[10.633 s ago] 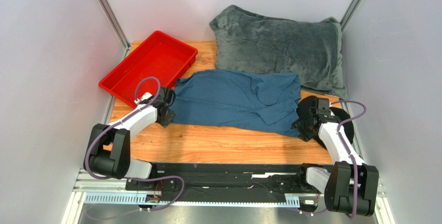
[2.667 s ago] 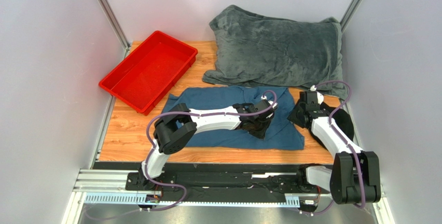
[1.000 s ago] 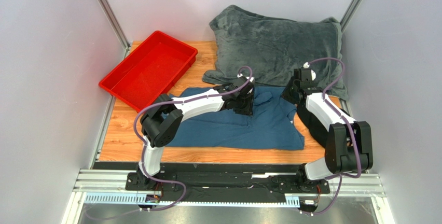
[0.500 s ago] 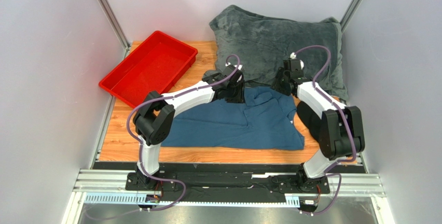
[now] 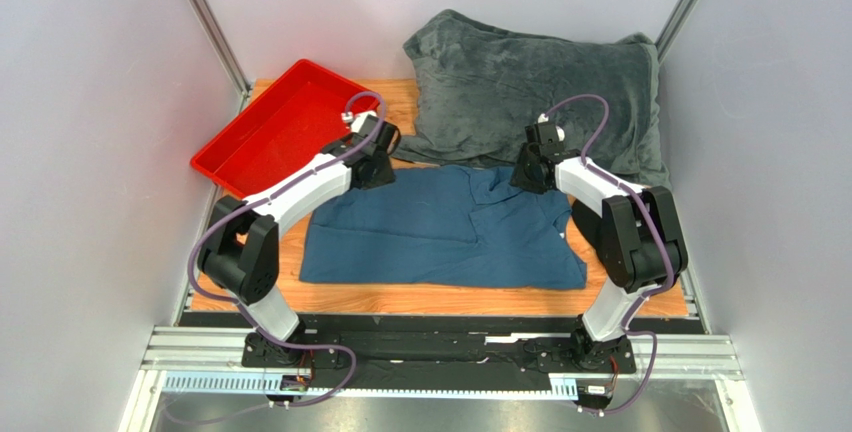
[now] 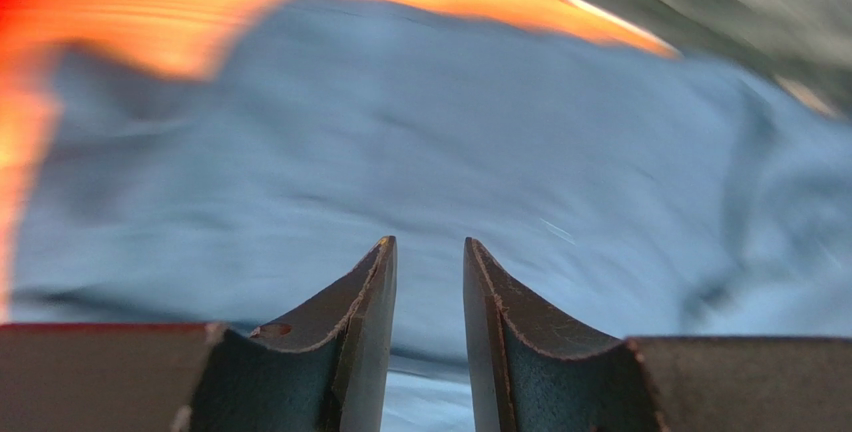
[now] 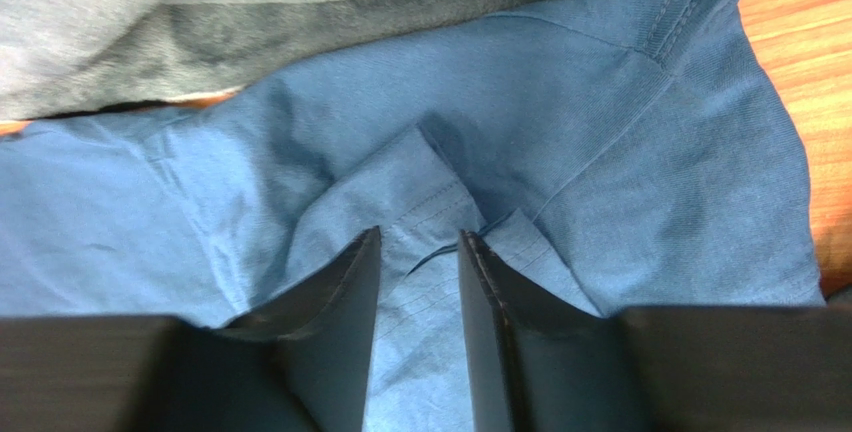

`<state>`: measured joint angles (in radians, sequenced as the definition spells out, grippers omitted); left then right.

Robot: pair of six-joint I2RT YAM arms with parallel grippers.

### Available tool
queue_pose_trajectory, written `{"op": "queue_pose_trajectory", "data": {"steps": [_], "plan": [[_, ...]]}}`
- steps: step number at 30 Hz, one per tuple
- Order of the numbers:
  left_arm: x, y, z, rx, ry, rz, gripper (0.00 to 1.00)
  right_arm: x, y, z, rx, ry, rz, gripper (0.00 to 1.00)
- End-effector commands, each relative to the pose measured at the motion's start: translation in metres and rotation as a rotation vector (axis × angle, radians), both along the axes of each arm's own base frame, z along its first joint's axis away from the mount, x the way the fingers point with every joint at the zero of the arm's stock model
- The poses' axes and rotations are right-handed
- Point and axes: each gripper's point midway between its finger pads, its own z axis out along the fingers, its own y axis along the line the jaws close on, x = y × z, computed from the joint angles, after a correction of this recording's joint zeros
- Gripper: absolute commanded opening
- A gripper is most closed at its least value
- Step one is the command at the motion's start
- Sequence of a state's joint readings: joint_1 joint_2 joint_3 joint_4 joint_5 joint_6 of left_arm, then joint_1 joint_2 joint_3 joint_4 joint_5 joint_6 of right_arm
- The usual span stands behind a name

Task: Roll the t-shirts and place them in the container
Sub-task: Fold the T-shirt at the center of the board.

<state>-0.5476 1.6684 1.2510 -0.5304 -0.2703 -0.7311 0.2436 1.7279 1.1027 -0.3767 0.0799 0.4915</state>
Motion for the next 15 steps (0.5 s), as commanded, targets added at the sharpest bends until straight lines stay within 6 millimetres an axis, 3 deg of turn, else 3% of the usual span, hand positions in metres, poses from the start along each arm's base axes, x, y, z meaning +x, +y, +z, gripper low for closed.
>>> {"op": "queue_pose_trajectory", "data": {"steps": [1, 5, 8, 12, 15], "plan": [[-0.004, 0.079, 0.003, 0.183, -0.009, 0.273, 0.39, 0.014, -0.003, 0.006, -0.028, -0.046, -0.002, 0.33], [-0.004, 0.112, -0.002, 0.229, 0.018, 0.373, 0.39, 0.014, -0.005, 0.006, -0.034, -0.047, -0.003, 0.15], [0.0, 0.127, -0.006, 0.245, 0.038, 0.415, 0.39, 0.014, -0.005, 0.01, -0.037, -0.06, -0.004, 0.06], [0.008, 0.142, -0.015, 0.247, 0.068, 0.448, 0.39, 0.014, -0.007, 0.015, -0.041, -0.069, -0.005, 0.04], [0.014, 0.142, -0.023, 0.235, 0.087, 0.439, 0.4, 0.013, -0.006, 0.017, -0.038, -0.071, -0.003, 0.02]]}}
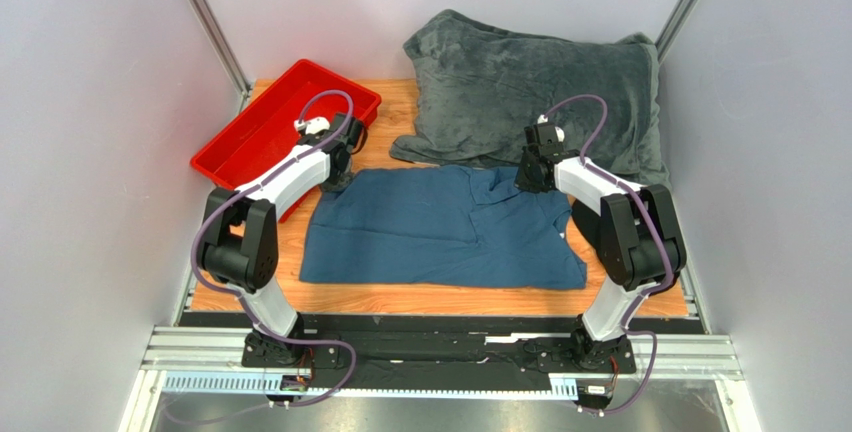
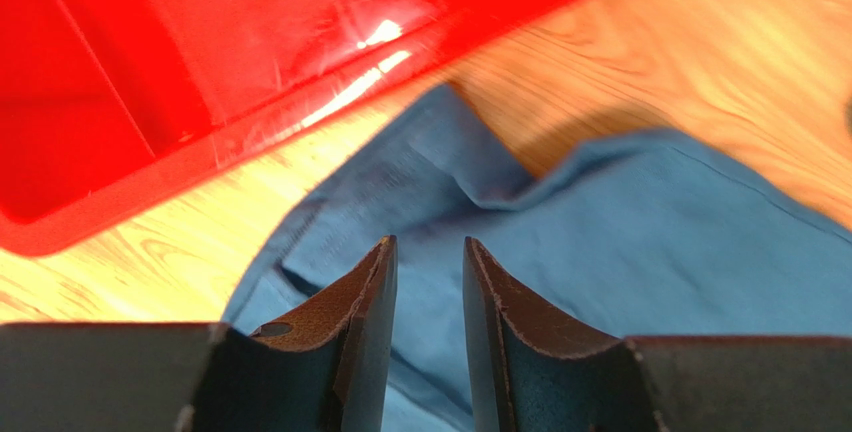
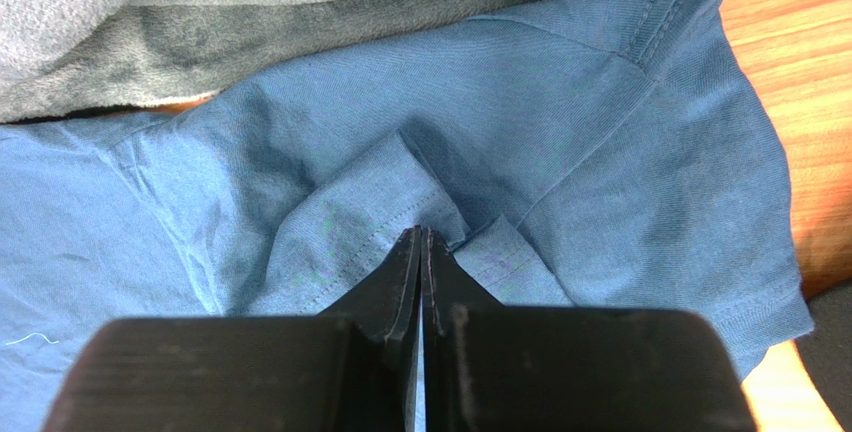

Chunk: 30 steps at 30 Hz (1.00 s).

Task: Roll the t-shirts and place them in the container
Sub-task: Fold the T-shirt at the center of the board.

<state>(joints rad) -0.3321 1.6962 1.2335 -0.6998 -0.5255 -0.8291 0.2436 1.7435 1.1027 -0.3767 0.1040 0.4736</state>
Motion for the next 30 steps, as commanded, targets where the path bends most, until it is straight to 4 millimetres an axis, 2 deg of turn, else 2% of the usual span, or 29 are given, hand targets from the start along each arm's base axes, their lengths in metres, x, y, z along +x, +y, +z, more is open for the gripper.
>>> {"op": "queue_pose_trajectory", "data": {"steps": [1, 13, 24, 27, 30], "plan": [[0.013, 0.004, -0.006, -0.003, 0.014, 0.017, 0.4, 0.013, 0.0, 0.025, -0.001, -0.085, 0.001, 0.02], [0.037, 0.008, -0.014, -0.019, 0.014, 0.009, 0.42, 0.015, 0.002, 0.038, 0.011, -0.107, 0.007, 0.0], [0.043, 0.01, -0.023, -0.02, 0.037, 0.02, 0.43, 0.016, 0.003, 0.047, 0.016, -0.12, 0.009, 0.0], [0.043, 0.01, -0.027, -0.021, 0.049, 0.02, 0.39, 0.016, 0.003, 0.049, 0.016, -0.123, 0.01, 0.0], [0.042, 0.01, -0.029, -0.021, 0.055, 0.024, 0.3, 0.015, 0.002, 0.05, 0.013, -0.122, 0.006, 0.01]]}}
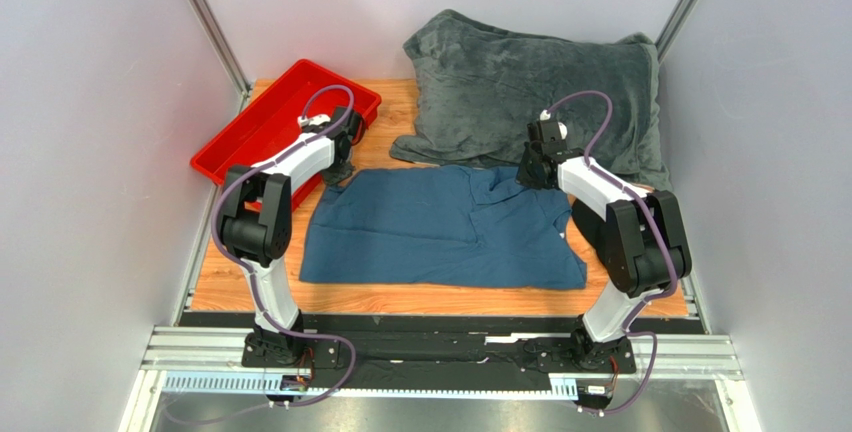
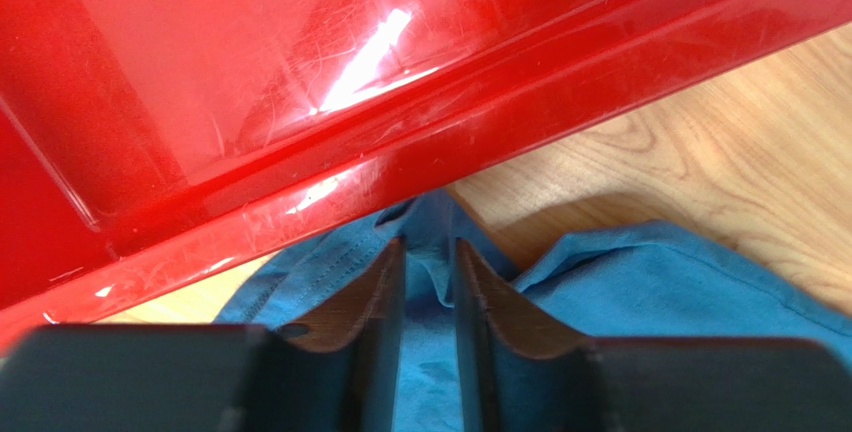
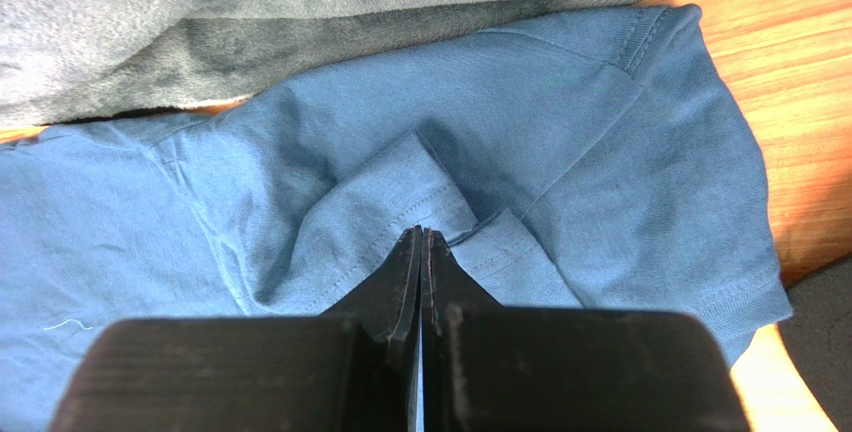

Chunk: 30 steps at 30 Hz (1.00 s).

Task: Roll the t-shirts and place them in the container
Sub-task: Fold the T-shirt at the center of the board.

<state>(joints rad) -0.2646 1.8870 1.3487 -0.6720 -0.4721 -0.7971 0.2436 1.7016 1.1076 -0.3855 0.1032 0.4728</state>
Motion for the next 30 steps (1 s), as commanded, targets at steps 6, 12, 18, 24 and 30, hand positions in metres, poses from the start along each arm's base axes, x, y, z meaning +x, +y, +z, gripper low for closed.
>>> {"op": "queue_pose_trajectory", "data": {"steps": [6, 12, 18, 24, 30], "plan": [[0.011, 0.001, 0.009, -0.006, -0.022, -0.003, 0.03, 0.012, -0.001, 0.039, -0.005, -0.098, 0.005, 0.27], [0.014, -0.002, 0.016, -0.014, -0.042, -0.016, 0.0, 0.01, -0.005, 0.036, -0.02, -0.085, -0.007, 0.37], [0.014, -0.002, 0.018, -0.019, -0.045, -0.024, 0.0, 0.011, -0.004, 0.021, -0.034, -0.057, -0.006, 0.37], [0.013, -0.002, 0.017, -0.019, -0.042, -0.027, 0.0, 0.019, -0.007, 0.006, -0.066, -0.048, -0.003, 0.37], [0.014, -0.002, 0.02, -0.016, -0.05, -0.034, 0.0, 0.026, -0.004, -0.002, -0.057, -0.039, -0.003, 0.35]]}}
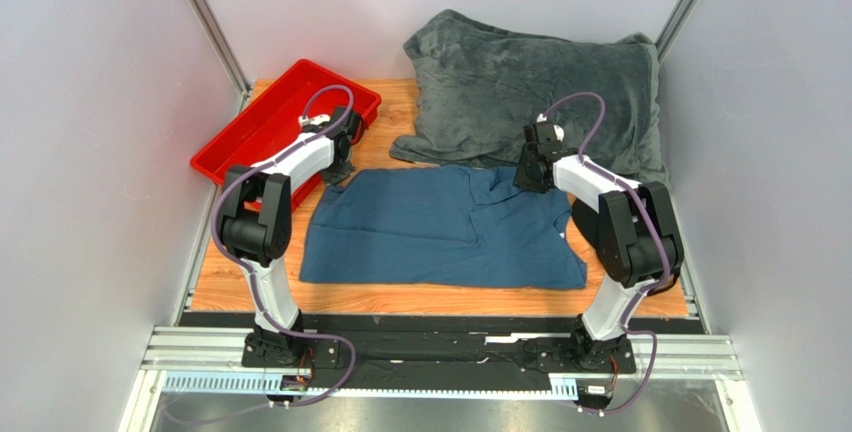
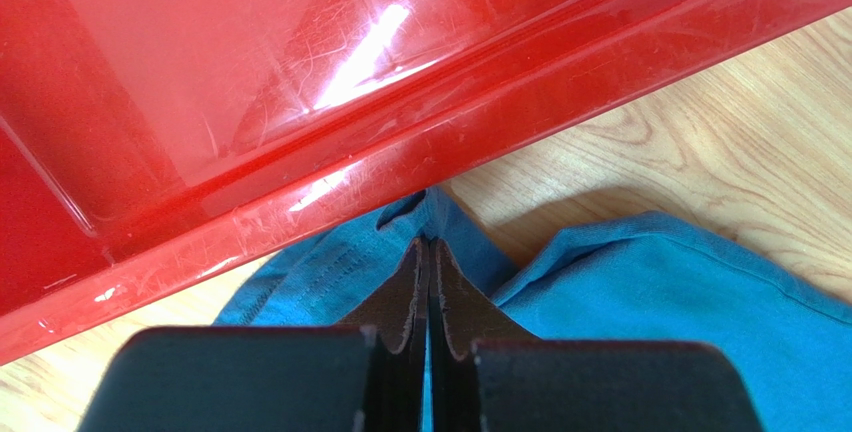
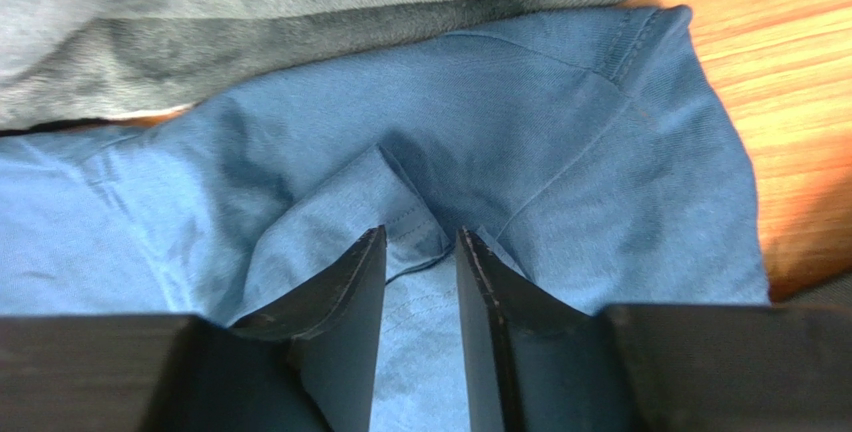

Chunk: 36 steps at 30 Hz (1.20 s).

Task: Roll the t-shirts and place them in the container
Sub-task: Fold the T-shirt at the center of the board.

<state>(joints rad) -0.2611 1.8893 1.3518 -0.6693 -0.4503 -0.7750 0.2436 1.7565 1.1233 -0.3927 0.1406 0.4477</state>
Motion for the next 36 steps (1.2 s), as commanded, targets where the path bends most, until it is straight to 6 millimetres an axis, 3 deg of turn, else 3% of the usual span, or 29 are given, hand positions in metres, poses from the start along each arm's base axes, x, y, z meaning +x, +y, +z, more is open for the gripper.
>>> {"op": "queue_pose_trajectory", "data": {"steps": [1, 5, 9, 10, 15, 25, 36], "plan": [[0.014, 0.0, 0.021, -0.005, -0.058, -0.011, 0.0, 0.024, 0.005, 0.014, 0.001, -0.074, 0.002, 0.35], [0.016, 0.0, 0.024, -0.004, -0.067, -0.015, 0.0, 0.024, 0.002, 0.014, -0.008, -0.076, -0.006, 0.27], [0.018, 0.0, 0.03, -0.003, -0.081, -0.021, 0.0, 0.027, 0.002, 0.02, -0.012, -0.085, -0.008, 0.02], [0.018, 0.0, 0.03, -0.003, -0.08, -0.024, 0.0, 0.027, 0.002, 0.02, -0.012, -0.083, -0.007, 0.0], [0.02, 0.001, 0.04, 0.008, -0.098, -0.038, 0.0, 0.029, 0.002, 0.041, -0.007, -0.112, -0.009, 0.0], [0.025, 0.009, 0.07, 0.034, -0.155, -0.049, 0.0, 0.031, -0.008, 0.119, -0.032, -0.223, -0.026, 0.0], [0.024, 0.011, 0.088, 0.021, -0.187, -0.072, 0.0, 0.013, -0.014, 0.167, -0.032, -0.287, -0.031, 0.0]]}}
